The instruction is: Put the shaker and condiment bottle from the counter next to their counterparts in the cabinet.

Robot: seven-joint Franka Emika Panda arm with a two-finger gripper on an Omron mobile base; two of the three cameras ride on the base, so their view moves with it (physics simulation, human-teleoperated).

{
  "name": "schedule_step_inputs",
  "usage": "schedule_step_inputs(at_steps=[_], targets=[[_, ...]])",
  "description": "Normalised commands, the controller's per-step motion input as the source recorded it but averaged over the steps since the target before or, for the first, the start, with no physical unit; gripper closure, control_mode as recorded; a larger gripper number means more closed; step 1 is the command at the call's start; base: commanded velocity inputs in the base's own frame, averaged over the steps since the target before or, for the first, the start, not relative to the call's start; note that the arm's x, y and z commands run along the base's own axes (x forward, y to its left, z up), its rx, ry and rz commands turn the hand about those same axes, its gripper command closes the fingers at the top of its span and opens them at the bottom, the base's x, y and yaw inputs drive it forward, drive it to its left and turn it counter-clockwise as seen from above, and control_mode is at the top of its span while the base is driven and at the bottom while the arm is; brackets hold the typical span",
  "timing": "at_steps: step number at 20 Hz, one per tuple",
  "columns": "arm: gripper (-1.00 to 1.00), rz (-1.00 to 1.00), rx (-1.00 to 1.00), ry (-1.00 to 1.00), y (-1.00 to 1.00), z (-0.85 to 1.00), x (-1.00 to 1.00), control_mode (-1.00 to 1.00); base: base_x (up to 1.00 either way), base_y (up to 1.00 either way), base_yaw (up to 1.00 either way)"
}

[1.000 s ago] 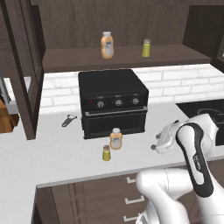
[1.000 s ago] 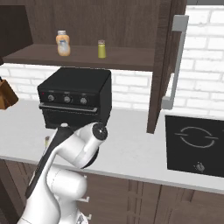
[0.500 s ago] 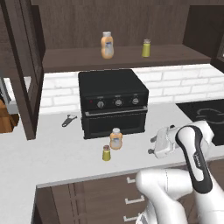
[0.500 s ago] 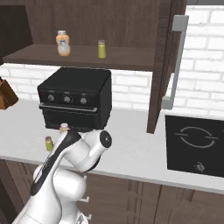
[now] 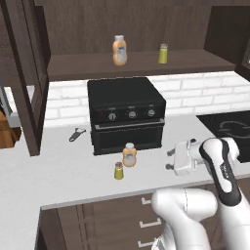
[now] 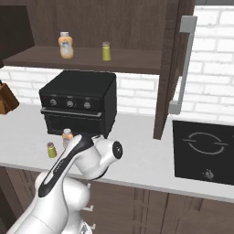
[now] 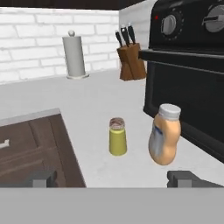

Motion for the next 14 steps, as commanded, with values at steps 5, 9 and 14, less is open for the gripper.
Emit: schedule_step_inputs(at_steps=[5, 9, 14], targets=[[-1.00, 0.00, 0.08, -0.03, 0.24, -0.31, 0.18, -1.00, 0.00, 0.00, 0.00], [-1.00, 0.00, 0.06, 0.00, 0.24, -0.36, 0.02, -1.00, 0.00, 0.00, 0.00], [-1.00, 0.00, 0.05, 0.00, 0.18, -0.29, 0.26, -1.00, 0.00, 0.00, 0.00]])
